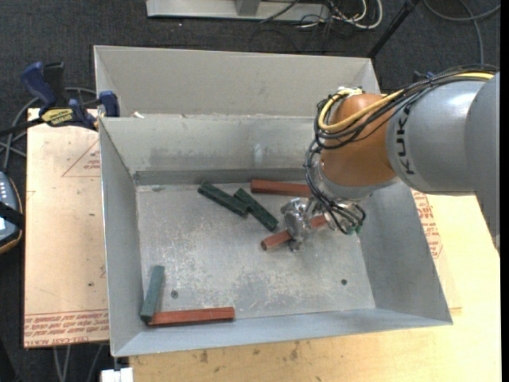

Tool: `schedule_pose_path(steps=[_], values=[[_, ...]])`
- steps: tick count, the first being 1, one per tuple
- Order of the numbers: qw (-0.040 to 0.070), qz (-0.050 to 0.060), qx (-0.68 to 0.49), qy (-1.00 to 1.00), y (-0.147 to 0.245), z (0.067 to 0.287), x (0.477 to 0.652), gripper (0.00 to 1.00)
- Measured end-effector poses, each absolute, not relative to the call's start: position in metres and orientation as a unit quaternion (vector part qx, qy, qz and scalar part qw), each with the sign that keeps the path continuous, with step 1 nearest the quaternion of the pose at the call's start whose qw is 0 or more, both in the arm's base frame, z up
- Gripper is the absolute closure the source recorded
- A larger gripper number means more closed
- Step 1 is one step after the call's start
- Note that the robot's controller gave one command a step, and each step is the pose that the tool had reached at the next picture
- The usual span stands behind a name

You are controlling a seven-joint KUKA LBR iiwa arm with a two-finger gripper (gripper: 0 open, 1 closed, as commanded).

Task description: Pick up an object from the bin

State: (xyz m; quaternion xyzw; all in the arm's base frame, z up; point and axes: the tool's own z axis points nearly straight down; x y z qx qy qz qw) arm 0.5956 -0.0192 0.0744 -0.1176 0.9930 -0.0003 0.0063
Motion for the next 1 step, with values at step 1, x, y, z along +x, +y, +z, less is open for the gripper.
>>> schedule_pose_path(steps=[1], values=[[0.004, -0.001, -0.378, 0.926, 0.0032, 0.0724, 0.5736, 1.0]])
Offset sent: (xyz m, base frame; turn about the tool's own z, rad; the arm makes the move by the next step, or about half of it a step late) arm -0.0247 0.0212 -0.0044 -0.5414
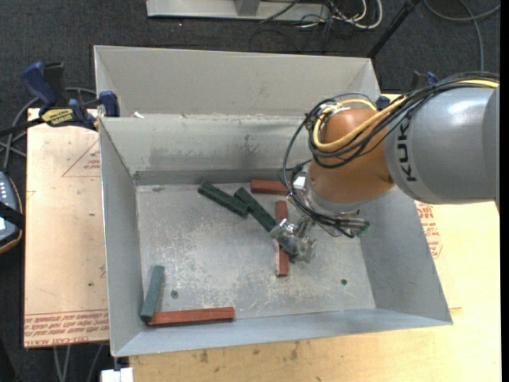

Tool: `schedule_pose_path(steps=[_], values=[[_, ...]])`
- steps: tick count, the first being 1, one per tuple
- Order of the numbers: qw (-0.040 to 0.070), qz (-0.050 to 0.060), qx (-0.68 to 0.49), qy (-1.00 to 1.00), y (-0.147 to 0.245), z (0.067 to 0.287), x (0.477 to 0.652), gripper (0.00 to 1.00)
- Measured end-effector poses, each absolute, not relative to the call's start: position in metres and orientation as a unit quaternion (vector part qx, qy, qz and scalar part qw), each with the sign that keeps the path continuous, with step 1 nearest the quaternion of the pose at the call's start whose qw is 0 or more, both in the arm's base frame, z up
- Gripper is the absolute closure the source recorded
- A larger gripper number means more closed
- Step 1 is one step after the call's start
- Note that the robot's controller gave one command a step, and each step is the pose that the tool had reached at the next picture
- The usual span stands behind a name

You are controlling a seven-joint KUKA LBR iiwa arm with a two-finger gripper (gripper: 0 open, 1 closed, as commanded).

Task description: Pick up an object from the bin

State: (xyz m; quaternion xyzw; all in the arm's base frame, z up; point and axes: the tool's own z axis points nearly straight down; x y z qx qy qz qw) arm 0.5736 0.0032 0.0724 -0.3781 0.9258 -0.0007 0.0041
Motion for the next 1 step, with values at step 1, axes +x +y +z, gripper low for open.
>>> schedule_pose_path(steps=[1], values=[[0.007, 0.0, -0.367, 0.93, 0.066, 0.1658, 0.6007, 1.0]])
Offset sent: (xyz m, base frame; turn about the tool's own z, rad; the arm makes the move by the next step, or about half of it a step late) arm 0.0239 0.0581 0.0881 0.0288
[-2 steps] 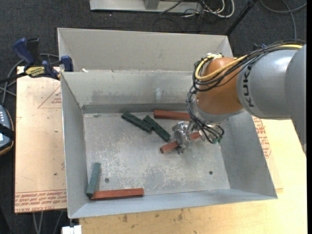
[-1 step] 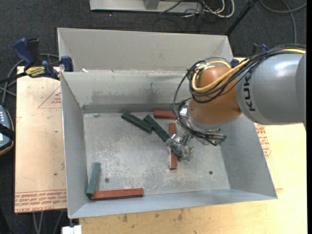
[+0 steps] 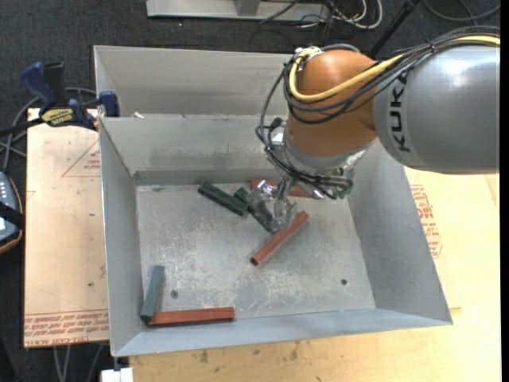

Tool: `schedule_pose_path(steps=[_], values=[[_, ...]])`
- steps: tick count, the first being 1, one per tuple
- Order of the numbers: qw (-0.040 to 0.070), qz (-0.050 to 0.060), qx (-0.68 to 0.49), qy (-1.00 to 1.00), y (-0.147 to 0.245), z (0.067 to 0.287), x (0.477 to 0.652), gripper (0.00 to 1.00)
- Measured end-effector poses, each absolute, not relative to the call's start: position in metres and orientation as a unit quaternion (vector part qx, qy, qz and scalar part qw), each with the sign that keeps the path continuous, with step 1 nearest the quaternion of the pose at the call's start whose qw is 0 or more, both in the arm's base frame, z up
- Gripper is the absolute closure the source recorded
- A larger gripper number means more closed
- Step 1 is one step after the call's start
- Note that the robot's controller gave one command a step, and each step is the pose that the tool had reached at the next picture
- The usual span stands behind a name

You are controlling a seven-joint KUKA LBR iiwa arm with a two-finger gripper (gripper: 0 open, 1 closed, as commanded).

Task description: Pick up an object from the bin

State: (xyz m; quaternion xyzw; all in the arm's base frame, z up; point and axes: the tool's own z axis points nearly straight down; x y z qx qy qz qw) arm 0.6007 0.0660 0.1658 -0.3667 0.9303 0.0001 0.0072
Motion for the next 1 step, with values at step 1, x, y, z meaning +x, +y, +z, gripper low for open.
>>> schedule_pose_path(steps=[1], values=[[0.0, 0.002, -0.237, 0.971, 0.1024, 0.145, 0.575, 1.0]])
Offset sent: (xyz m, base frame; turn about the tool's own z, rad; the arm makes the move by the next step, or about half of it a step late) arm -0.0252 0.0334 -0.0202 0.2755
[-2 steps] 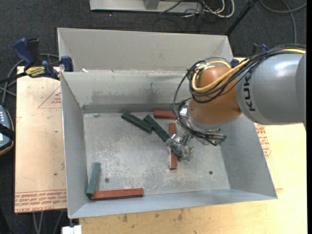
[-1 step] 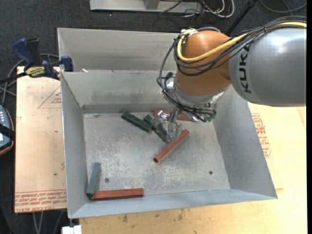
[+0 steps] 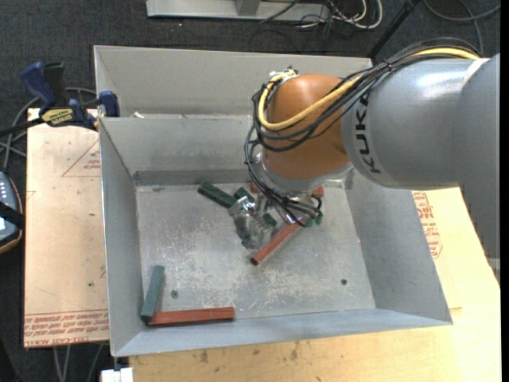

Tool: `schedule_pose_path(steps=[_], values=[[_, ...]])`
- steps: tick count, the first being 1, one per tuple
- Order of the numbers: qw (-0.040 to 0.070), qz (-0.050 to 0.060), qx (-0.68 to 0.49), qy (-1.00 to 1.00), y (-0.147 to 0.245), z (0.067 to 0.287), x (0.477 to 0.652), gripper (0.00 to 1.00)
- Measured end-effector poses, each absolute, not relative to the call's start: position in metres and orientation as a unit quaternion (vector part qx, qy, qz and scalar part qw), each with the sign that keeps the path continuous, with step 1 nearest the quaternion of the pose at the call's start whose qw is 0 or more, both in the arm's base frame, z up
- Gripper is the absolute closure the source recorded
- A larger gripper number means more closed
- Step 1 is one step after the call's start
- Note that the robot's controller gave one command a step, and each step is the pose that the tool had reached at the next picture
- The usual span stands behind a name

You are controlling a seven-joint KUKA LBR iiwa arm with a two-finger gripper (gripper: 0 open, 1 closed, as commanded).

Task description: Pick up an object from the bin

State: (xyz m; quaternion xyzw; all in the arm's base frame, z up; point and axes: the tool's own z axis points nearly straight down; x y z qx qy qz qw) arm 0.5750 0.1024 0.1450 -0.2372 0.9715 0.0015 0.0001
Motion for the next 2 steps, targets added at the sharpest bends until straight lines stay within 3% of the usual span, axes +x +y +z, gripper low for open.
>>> schedule_pose_path(steps=[1, 2], values=[[0.001, 0.001, -0.236, 0.972, 0.101, 0.145, 0.576, 0.0], [0.001, 0.0, -0.151, 0.989, 0.058, 0.089, 0.627, 0.0]])
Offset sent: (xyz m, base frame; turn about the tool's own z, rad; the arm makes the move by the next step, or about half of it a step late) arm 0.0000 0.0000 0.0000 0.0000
